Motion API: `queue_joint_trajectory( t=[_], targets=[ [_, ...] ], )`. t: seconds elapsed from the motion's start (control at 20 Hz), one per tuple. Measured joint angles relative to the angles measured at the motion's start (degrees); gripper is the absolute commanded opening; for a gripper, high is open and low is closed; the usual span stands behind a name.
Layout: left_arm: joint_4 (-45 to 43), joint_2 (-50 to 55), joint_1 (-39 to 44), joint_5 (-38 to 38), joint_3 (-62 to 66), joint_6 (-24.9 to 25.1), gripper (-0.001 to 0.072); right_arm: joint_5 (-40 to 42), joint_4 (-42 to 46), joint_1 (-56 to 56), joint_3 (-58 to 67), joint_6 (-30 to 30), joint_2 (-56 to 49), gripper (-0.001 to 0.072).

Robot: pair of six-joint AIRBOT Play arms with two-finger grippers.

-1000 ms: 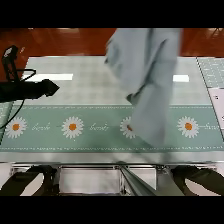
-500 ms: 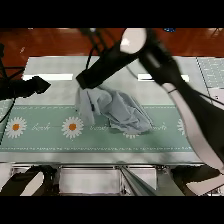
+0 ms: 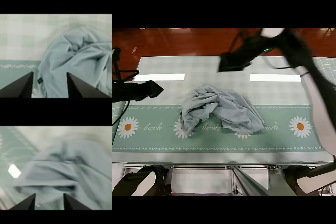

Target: Fold the shirts.

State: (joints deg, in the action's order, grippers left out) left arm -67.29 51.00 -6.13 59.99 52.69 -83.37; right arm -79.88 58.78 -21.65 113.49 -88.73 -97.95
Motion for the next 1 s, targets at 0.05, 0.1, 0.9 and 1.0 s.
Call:
queue_joint_trajectory(
  t=[0.05, 0.1, 0.9, 1.0],
  targets=[
    [-0.04, 0.33, 0.0, 2.01, -0.52, 0.0, 0.0509, -1.99, 3.04, 3.41, -1.44, -0.35, 2.67, 0.0409],
    [0.17, 0.57, 0.0, 4.04, -1.44, 0.02, 0.0509, -3.02, 5.88, 7.19, -4.39, -0.72, 6.08, 0.0409],
    [18.01, 9.14, 1.7, 1.79, -27.45, 0.17, 0.0509, 17.73, -16.74, 45.94, -88.11, 13.09, 53.02, 0.0408],
    [21.38, 11.32, 3.76, -2.01, -27.76, 0.85, 0.0502, 16.13, -16.94, 46.34, -89.02, 13.99, 53.42, 0.0407]
  ],
)
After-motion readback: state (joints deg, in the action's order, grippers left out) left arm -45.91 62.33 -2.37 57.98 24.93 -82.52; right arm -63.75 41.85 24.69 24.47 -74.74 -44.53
